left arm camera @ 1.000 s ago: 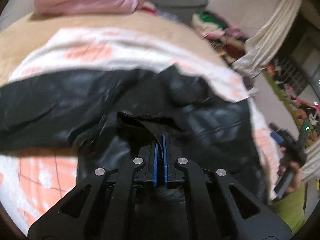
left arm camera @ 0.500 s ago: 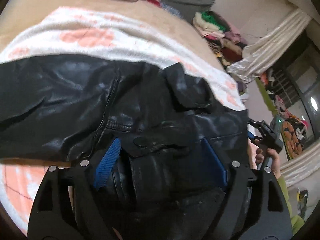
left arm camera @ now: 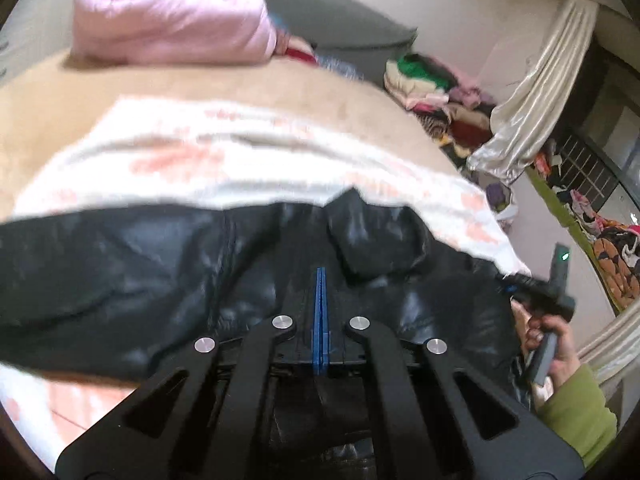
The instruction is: Fold large clothes
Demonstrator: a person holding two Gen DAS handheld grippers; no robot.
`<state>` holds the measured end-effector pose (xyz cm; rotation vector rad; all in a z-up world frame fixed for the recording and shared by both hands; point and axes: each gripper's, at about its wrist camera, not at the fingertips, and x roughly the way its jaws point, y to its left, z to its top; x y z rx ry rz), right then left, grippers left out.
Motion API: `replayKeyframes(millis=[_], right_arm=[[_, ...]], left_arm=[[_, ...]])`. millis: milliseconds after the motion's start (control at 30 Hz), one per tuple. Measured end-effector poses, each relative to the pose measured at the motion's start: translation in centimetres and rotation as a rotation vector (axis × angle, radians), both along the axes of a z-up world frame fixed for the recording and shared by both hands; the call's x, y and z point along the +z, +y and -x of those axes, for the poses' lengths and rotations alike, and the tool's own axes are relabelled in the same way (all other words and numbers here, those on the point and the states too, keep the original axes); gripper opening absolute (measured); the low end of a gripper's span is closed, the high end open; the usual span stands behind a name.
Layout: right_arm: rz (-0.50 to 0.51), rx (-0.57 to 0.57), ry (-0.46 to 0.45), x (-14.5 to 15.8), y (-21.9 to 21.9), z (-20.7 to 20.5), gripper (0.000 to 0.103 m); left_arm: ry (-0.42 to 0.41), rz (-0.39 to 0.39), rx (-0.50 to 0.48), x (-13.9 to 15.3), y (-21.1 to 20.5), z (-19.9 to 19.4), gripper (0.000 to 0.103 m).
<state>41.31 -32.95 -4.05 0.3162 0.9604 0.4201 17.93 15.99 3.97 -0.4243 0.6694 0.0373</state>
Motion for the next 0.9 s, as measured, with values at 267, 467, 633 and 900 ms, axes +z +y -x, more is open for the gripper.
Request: replayKeyframes(millis=[267, 467, 633, 900], right_arm=[[0.173, -0.059, -0.005, -1.7, 0.5, 0.2, 0.04], [0.175, -0.082, -0.135, 2.5, -0.1, 2.6, 0.068], [0.186, 0.053, -0.246, 6.1, 2.4, 5.9, 0.075], [0.252, 0.215, -0.187, 5.0, 5.4, 9.5, 0.076]], left_arm=[[0.108, 0.049, -0.017, -3.1, 0.6, -1.2, 0.0], [0.153, 0.008, -0.137, -4.2, -3.3, -1.6, 0.005], [0.221, -0.09, -0.208, -5.7, -6.1, -1.4, 0.032], [0.311, -0.008, -0.204, -9.0, -5.0, -1.7, 0.033]])
